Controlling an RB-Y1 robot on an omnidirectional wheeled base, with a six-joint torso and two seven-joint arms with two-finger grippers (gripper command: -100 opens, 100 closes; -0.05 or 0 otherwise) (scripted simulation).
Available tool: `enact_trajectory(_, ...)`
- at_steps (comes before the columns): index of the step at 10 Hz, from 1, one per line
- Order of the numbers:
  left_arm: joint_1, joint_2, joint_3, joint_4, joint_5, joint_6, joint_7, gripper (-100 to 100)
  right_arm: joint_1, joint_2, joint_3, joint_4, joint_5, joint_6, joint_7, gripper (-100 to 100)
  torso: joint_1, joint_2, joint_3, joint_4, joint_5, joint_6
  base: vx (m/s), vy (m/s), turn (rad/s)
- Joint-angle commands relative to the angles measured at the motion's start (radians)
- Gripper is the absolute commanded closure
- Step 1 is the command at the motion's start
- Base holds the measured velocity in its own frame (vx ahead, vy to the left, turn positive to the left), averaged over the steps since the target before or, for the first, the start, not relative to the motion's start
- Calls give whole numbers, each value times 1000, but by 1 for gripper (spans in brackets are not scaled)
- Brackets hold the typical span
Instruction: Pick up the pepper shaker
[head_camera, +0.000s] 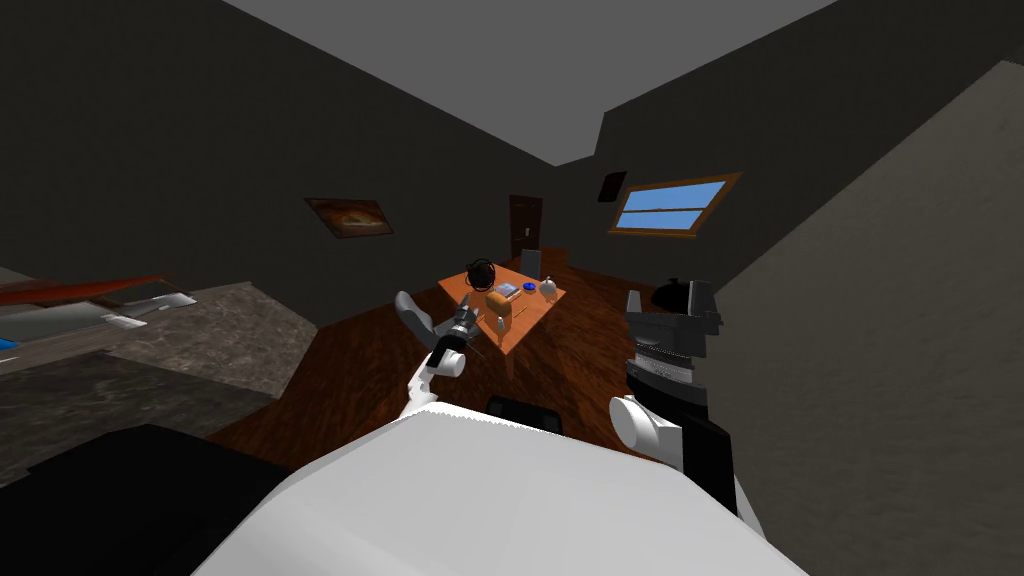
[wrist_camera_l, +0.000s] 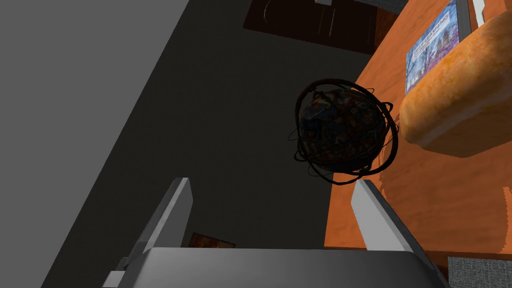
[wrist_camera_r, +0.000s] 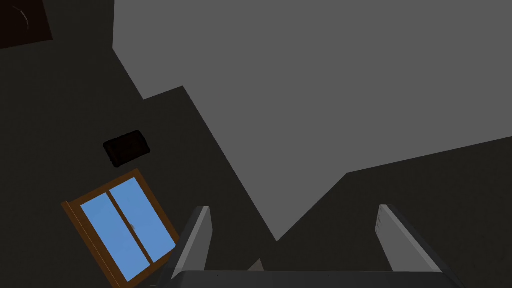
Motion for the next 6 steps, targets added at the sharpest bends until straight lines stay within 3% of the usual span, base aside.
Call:
enact_trajectory(1,-17,1,1,40,6,21,12,-100,0,0,0,0,0,0,0,0,0,0,0,0,0,0,1,14,23)
enact_trajectory(2,-49,3,7,84,21,64,34,-100,0,0,0,0,0,0,0,0,0,0,0,0,0,0,2,16,48)
enact_trajectory(3,-49,3,7,93,21,64,34,-100,0,0,0,0,0,0,0,0,0,0,0,0,0,0,0,12,28)
enact_trajectory(4,-83,6,14,127,35,109,57,-100,0,0,0,0,0,0,0,0,0,0,0,0,0,0,1,19,55)
enact_trajectory(5,-83,6,14,147,35,109,57,-100,0,0,0,0,0,0,0,0,0,0,0,0,0,0,2,17,18)
enact_trajectory(6,-118,7,20,177,49,150,79,-100,0,0,0,0,0,0,0,0,0,0,0,0,0,0,1,19,40)
